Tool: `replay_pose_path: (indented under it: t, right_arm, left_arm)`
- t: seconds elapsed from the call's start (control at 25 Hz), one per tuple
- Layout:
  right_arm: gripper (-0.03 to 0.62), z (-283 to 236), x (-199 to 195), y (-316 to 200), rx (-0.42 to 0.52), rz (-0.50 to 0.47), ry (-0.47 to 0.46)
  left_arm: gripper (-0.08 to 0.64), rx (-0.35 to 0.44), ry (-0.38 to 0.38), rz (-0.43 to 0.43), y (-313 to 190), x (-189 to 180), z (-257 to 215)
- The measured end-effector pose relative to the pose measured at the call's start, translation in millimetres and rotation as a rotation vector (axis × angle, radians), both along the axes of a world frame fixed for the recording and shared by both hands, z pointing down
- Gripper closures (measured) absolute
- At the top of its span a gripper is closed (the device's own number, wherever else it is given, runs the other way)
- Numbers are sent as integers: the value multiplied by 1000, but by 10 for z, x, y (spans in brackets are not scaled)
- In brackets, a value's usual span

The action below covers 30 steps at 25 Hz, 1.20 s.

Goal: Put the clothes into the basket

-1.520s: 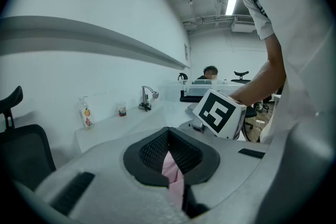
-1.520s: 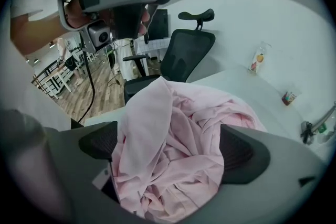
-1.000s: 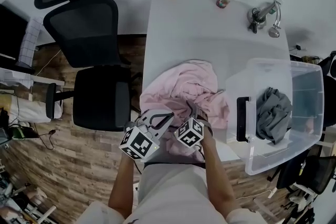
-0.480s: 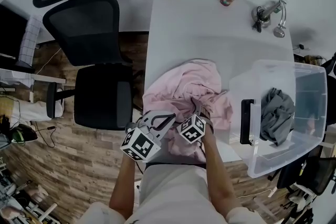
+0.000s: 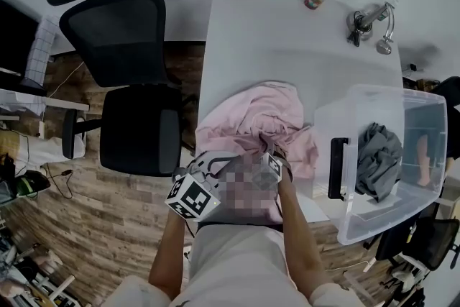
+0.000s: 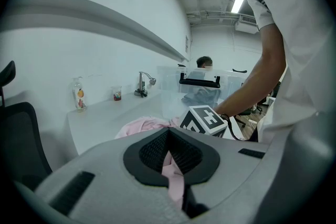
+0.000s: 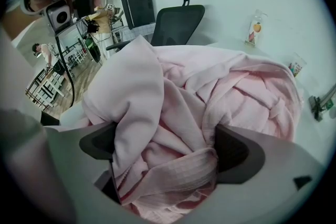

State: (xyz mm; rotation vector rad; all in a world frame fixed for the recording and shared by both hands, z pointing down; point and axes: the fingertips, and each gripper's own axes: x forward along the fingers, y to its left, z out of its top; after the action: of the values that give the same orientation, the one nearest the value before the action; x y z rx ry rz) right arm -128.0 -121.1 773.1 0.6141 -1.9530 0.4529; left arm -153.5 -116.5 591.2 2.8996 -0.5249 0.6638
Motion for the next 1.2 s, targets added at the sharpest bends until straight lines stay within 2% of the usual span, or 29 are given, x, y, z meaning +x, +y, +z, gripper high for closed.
replay_pose_path:
  t: [0.16,0.36,0.52,0.8,1.0,1.2]
  right_arm:
    - [47,-13,-8,34,-13,4,-9]
    - [223,-58,-94,130,-32,5,-44]
    - [373,-87,-84,97,-28,53,-65]
    - [432,-137,-60,92,-36,91,-110]
    - [448,-287,-62,114,-67,177,-228]
    - [451,-571,-99,130,-47,226,-359]
  left_arm:
    - [555,0,-4,-6,3,-16,7]
    - [555,2,-8,-16,17,-65,11]
    - [555,3,-9,-18,46,-82,2]
    - [555,6,-8,-20,125,-72,-18]
    - [555,22,-6,-22,155,-76,-73]
    - [555,40,-8,-23,189,-75,-137]
